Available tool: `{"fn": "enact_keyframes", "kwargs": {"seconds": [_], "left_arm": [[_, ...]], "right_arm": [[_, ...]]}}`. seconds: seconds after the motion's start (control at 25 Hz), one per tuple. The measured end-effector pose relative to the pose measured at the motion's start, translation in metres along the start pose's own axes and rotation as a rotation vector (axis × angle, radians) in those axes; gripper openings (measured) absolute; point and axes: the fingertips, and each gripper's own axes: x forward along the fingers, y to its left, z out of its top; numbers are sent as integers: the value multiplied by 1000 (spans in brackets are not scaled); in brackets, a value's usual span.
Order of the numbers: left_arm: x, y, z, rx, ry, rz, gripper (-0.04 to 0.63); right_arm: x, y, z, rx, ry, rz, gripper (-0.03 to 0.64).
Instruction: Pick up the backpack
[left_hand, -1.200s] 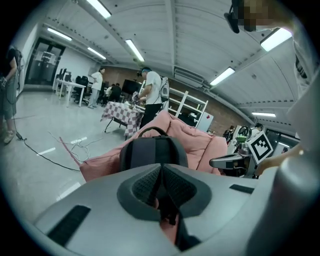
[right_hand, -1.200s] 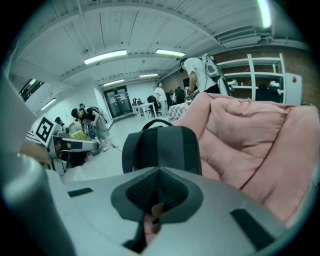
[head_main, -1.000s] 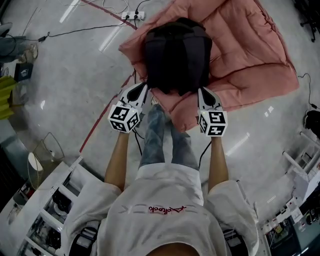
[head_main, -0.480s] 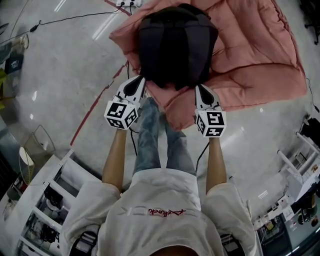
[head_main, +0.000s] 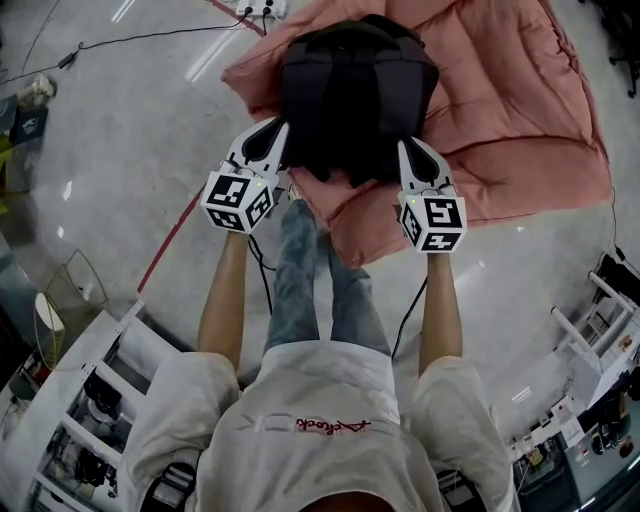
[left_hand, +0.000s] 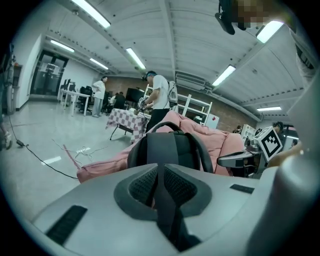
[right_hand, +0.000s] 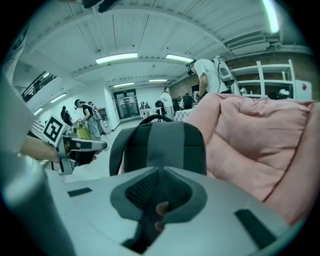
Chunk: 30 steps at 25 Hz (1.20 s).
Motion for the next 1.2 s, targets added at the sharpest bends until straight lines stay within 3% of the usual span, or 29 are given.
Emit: {"fn": "enact_keyframes", "kwargs": {"seconds": [0.08,0.12,0.16,0.24,0.4,0.6,0.88,1.2], "left_arm": [[6,2,12,11,-12,-14,25],[8,1,17,18,-13,-27,31],[11,0,20,22,-6,-44,62],[17,-3,18,28,24,-82,147],[27,0,-1,59,91,-113,287],[43,8,-21,77,158,-154,314],[61,-8,-25,105,178,-231,314],[53,-30,-22,142,175,-338,311]], "right_arm": [[3,-2,10,-8,-10,27,25],[5,-2,13,-12,-11,49,64],[7,-1,16,-15,-8,76,149],[13,0,16,-24,3,120,240],[24,-8,8,-48,30,135,301],[42,-19,-1,-29,68,187,318],[51,-15,-1,-41,70,269,316],[45,11,-3,-54,87,457,310]]}}
